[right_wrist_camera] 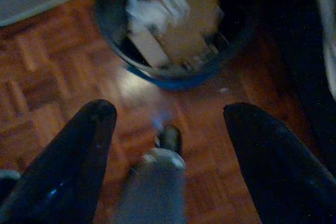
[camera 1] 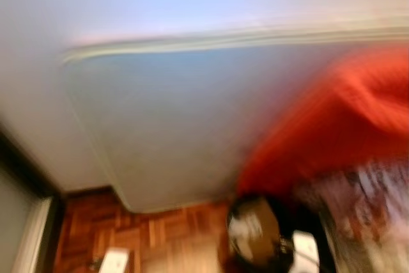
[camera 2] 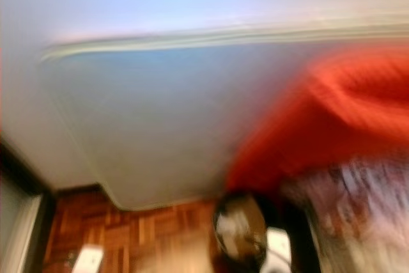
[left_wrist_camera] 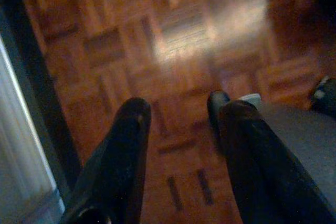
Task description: Clean up the room
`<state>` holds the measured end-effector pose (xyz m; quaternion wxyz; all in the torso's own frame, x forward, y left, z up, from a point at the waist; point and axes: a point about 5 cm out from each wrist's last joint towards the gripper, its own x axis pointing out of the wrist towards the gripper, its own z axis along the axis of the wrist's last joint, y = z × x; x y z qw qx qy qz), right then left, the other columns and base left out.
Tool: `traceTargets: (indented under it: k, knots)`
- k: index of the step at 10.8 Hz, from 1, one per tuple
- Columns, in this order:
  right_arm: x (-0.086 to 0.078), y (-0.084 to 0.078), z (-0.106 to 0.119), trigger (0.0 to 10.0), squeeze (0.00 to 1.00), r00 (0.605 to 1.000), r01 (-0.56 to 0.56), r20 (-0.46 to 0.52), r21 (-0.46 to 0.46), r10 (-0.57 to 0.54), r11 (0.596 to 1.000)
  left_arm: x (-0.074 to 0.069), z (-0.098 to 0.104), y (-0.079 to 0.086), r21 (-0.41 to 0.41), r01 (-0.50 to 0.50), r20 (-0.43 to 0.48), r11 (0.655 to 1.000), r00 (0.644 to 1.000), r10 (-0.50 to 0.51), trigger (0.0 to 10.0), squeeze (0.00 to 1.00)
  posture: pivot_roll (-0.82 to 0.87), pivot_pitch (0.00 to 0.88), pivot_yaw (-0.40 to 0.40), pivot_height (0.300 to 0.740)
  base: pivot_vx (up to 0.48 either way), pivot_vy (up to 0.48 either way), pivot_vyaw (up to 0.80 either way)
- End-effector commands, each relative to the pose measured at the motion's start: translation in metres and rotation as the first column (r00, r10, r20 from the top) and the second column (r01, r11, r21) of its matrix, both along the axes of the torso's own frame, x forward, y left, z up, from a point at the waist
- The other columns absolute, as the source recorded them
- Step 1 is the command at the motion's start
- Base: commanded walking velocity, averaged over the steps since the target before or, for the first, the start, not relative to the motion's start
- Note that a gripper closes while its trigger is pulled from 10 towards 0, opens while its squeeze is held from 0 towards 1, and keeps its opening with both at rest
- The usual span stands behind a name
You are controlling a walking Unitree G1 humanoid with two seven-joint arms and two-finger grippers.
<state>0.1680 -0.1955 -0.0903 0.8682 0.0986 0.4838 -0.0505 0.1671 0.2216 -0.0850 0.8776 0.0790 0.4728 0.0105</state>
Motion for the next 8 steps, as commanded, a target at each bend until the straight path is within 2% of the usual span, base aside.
traceTargets:
  k: [1, 3, 5, 6, 7, 8]
  knots:
    - [0.002, 0.001, 0.001, 10.0, 0.00, 1.000, 0.015, 0.011, 0.000, -0.015, 1.000, -0.003, 0.000, 0.003, 0.002, -0.004, -0.006, 1.000, 1.000, 0.004, 10.0, 0.00, 0.18, 0.016, -0.011, 0.740, 0.000, 0.000, -0.77]
    - [-0.002, -0.004, 0.000, 10.0, 0.00, 1.000, 0.030, -0.001, -0.014, -0.030, 0.999, -0.006, -0.002, 0.001, 0.000, -0.006, -0.010, 1.000, 1.000, 0.006, 10.0, 0.00, 0.18, 0.035, -0.021, 0.740, 0.000, 0.000, -0.77]
    - [-0.004, -0.016, 0.001, 10.0, 0.00, 0.999, 0.040, -0.001, -0.033, -0.040, 0.999, -0.007, -0.005, -0.009, -0.011, 0.009, -0.012, 1.000, 1.000, -0.009, 10.0, 0.00, 0.17, 0.040, -0.049, 0.740, 0.000, 0.000, -0.77]
    - [-0.005, -0.018, 0.001, 10.0, 0.00, 0.999, 0.036, -0.003, -0.040, -0.036, 0.999, -0.008, -0.005, -0.010, -0.012, 0.019, -0.015, 1.000, 1.000, -0.020, 10.0, 0.00, 0.18, 0.033, -0.065, 0.740, 0.000, -0.266, -0.77]
    - [-0.005, -0.018, 0.001, 10.0, 0.00, 0.999, 0.031, -0.006, -0.043, -0.031, 0.999, -0.008, -0.005, -0.007, -0.011, 0.007, -0.013, 1.000, 1.000, -0.007, 10.0, 0.00, 0.19, 0.023, -0.064, 0.740, 0.000, 0.000, -0.77]
    - [-0.004, -0.014, 0.001, 10.0, 0.00, 1.000, 0.019, -0.010, -0.041, -0.019, 0.999, -0.003, -0.001, 0.001, 0.004, -0.013, -0.001, 1.000, 1.000, 0.013, 10.0, 0.00, 0.18, 0.010, -0.052, 0.740, 0.000, 0.000, -0.77]
